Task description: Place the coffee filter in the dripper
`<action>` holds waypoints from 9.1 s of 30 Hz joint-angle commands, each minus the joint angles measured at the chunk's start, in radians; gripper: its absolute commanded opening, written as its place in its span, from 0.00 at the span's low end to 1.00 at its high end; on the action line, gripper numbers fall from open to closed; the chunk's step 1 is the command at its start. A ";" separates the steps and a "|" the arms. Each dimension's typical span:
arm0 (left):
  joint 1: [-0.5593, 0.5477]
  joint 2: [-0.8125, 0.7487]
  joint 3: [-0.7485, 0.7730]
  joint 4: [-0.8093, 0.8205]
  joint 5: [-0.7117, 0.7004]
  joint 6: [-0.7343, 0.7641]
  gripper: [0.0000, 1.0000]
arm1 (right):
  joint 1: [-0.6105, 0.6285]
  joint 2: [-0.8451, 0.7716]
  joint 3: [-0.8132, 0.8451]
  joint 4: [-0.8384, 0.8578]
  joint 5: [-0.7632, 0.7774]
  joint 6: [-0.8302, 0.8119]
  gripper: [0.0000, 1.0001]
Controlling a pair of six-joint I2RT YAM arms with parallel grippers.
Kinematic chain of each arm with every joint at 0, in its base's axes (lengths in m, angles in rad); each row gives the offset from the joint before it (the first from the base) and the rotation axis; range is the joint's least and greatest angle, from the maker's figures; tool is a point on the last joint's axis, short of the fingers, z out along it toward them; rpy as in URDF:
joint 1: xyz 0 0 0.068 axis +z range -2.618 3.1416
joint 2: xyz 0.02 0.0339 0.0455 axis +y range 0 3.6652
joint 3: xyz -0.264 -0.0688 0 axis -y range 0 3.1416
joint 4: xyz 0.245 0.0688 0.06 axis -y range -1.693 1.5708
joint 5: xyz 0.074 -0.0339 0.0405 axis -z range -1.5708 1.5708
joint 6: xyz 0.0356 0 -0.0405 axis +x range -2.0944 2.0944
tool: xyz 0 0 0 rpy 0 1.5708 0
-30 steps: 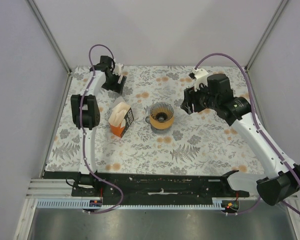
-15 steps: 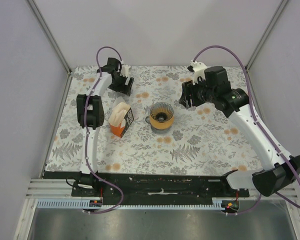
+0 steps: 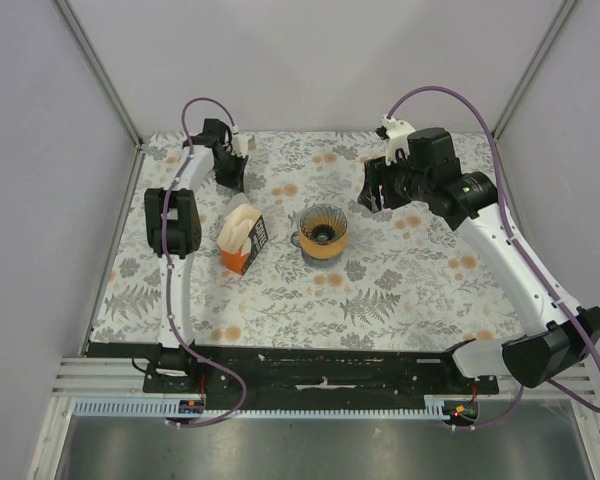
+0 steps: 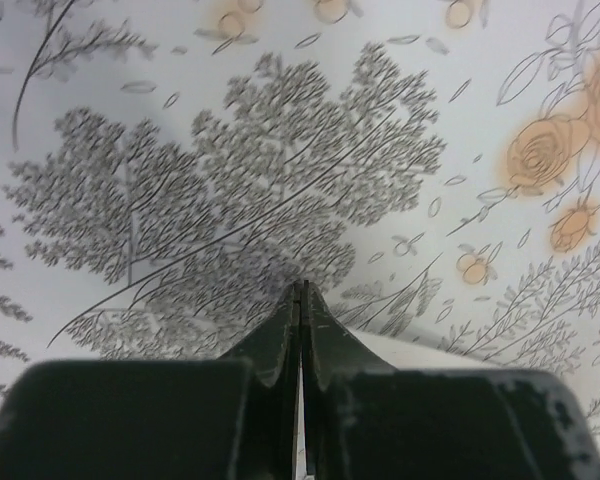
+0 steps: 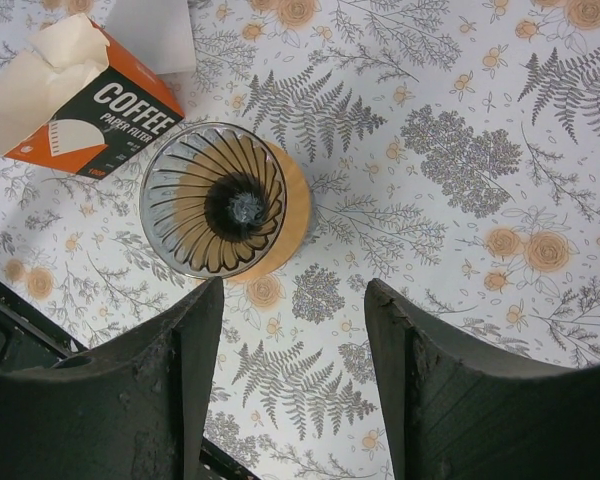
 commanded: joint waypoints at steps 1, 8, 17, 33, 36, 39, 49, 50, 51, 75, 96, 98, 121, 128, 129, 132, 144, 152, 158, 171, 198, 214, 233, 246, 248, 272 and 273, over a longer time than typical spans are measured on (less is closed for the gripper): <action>0.083 -0.083 -0.019 -0.058 0.112 0.015 0.03 | 0.007 0.024 0.052 0.008 0.009 0.012 0.66; 0.098 -0.204 -0.108 -0.058 0.181 0.023 0.73 | 0.013 0.048 0.084 -0.012 0.006 0.006 0.66; 0.098 -0.273 -0.295 -0.020 0.214 0.021 0.75 | 0.016 0.053 0.090 -0.022 0.013 0.003 0.67; 0.127 -0.249 -0.301 -0.043 0.286 0.023 0.02 | 0.021 0.073 0.096 -0.023 0.024 -0.005 0.67; 0.130 -0.290 -0.263 -0.035 0.268 0.015 0.02 | 0.022 0.068 0.095 -0.023 0.024 -0.006 0.67; 0.129 -0.344 -0.240 0.015 0.226 0.006 0.02 | 0.022 0.067 0.095 -0.018 0.024 -0.008 0.67; 0.058 -0.539 -0.249 -0.002 0.211 0.127 0.02 | 0.022 0.025 0.095 0.005 0.000 -0.008 0.68; 0.049 -0.568 -0.263 -0.011 0.224 0.154 0.02 | 0.022 0.022 0.102 0.005 -0.002 -0.008 0.68; 0.035 -0.594 -0.269 -0.031 0.235 0.186 0.02 | 0.021 0.022 0.112 0.003 0.000 -0.011 0.68; -0.615 -0.870 -0.177 -0.650 0.081 0.777 0.02 | 0.020 0.071 0.359 -0.103 -0.315 -0.166 0.85; -1.009 -0.869 -0.234 -0.561 -0.325 0.920 0.02 | 0.054 -0.022 -0.060 0.135 -0.711 -0.002 0.73; -1.011 -0.867 -0.240 -0.551 -0.317 0.926 0.02 | 0.063 -0.010 -0.069 0.136 -0.703 0.000 0.72; -1.011 -0.927 -0.326 -0.480 -0.320 0.955 0.02 | 0.071 0.061 -0.098 0.192 -0.649 0.014 0.54; -1.012 -0.935 -0.338 -0.477 -0.334 0.946 0.02 | 0.076 -0.008 -0.138 0.218 -0.758 -0.018 0.64; -1.012 -0.936 -0.341 -0.477 -0.329 0.943 0.02 | 0.076 -0.019 -0.138 0.218 -0.751 -0.023 0.64; -1.012 -0.942 -0.341 -0.477 -0.323 0.941 0.02 | 0.076 -0.027 -0.135 0.221 -0.732 -0.017 0.63; -1.012 -0.941 -0.323 -0.468 -0.299 0.928 0.02 | 0.091 -0.010 -0.131 0.219 -0.645 0.001 0.53; -1.014 -0.932 -0.300 -0.469 -0.297 0.924 0.02 | 0.097 0.008 -0.148 0.205 -0.623 -0.017 0.51; -1.012 -0.924 -0.287 -0.462 -0.299 0.921 0.02 | 0.102 0.024 -0.163 0.204 -0.628 -0.025 0.45; -1.014 -0.942 -0.295 -0.489 -0.292 0.880 0.02 | 0.073 0.015 -0.114 0.205 -0.271 0.014 0.00; -0.532 -0.844 -0.131 -0.132 -0.175 -0.442 0.85 | 0.105 0.039 -0.111 0.359 -0.017 0.135 0.00; -0.511 -0.729 -0.315 -0.100 -0.210 -0.531 0.75 | 0.159 0.061 -0.175 0.374 0.076 0.184 0.00; -0.497 -0.694 -0.398 -0.089 -0.217 -0.439 0.09 | 0.137 0.108 -0.204 0.394 0.076 0.169 0.00; -0.577 -0.724 -0.493 0.020 -0.272 -0.358 0.03 | 0.126 0.107 -0.180 0.354 0.036 0.141 0.32; -0.580 -0.724 -0.493 0.028 -0.276 -0.355 0.03 | 0.128 0.093 -0.168 0.348 0.038 0.135 0.37; -0.587 -0.747 -0.438 0.015 -0.236 -0.347 0.43 | 0.146 0.176 -0.172 0.344 -0.115 0.184 0.00; -0.587 -0.751 -0.430 0.009 -0.228 -0.352 0.46 | 0.149 0.188 -0.166 0.334 -0.112 0.181 0.00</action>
